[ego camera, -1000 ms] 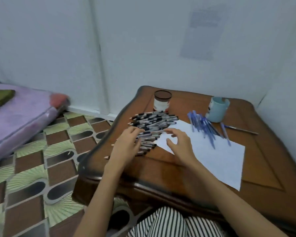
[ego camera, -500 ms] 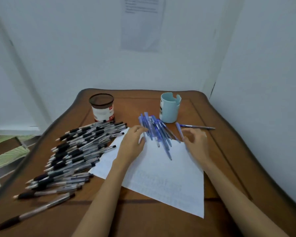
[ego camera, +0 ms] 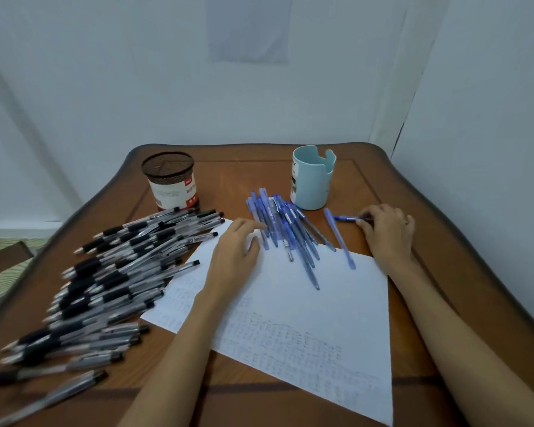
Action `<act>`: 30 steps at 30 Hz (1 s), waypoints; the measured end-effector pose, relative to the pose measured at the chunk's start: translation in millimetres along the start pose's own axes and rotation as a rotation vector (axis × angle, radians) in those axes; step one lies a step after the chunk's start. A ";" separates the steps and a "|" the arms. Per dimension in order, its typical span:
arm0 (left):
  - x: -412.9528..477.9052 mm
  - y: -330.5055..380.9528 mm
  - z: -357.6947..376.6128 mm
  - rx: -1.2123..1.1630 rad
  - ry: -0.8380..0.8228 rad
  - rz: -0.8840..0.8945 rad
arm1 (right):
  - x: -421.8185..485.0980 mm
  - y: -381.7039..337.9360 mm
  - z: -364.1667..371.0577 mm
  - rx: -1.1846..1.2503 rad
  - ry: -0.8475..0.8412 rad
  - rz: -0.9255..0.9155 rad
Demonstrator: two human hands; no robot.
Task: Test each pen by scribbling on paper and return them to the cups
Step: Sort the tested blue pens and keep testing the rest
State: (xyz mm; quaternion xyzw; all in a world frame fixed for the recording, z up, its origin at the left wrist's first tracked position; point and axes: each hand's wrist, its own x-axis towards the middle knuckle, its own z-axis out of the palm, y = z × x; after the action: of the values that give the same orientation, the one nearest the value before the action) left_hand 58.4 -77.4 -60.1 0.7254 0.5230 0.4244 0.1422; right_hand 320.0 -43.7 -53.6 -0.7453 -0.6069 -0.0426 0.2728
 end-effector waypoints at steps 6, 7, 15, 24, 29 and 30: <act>4.1 -0.9 -4.7 -0.206 0.110 -0.132 | -2.0 -12.8 -31.5 0.509 0.205 -0.183; 5.1 -0.7 -6.4 -0.228 0.125 -0.144 | 0.1 -17.3 -37.7 0.574 0.199 -0.173; 7.1 -6.4 -3.8 -0.157 0.084 -0.122 | -25.2 -69.4 -60.0 1.311 -0.192 0.022; 9.1 -9.4 -12.1 -0.111 0.074 -0.079 | -58.0 -109.6 -36.9 1.517 -0.675 0.195; 10.1 -29.2 -25.0 0.231 0.027 -0.002 | -64.7 -114.8 -23.6 1.743 -0.656 0.603; 10.0 -28.8 -24.2 0.263 0.002 0.018 | -64.7 -114.1 -23.4 1.793 -0.638 0.653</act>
State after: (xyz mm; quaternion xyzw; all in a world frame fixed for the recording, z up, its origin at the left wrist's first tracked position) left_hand 22.5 -62.5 -59.7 0.7419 0.5677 0.3542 0.0414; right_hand 203.6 -98.3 -18.9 -0.3712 -0.2256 0.7085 0.5562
